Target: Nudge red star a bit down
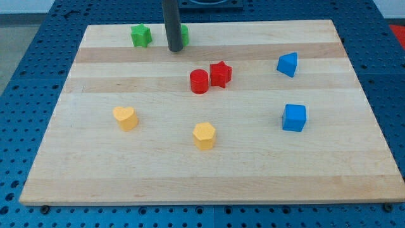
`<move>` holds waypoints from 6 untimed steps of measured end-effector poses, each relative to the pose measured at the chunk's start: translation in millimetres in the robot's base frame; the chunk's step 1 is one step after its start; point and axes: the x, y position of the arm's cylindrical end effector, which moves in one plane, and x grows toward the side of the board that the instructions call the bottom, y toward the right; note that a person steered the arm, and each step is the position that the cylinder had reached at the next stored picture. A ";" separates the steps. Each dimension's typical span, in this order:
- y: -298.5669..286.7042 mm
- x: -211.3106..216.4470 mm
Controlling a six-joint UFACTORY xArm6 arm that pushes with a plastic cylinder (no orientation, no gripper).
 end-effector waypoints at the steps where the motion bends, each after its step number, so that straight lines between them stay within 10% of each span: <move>1: 41.8 0.0; 6: 145.7 89.7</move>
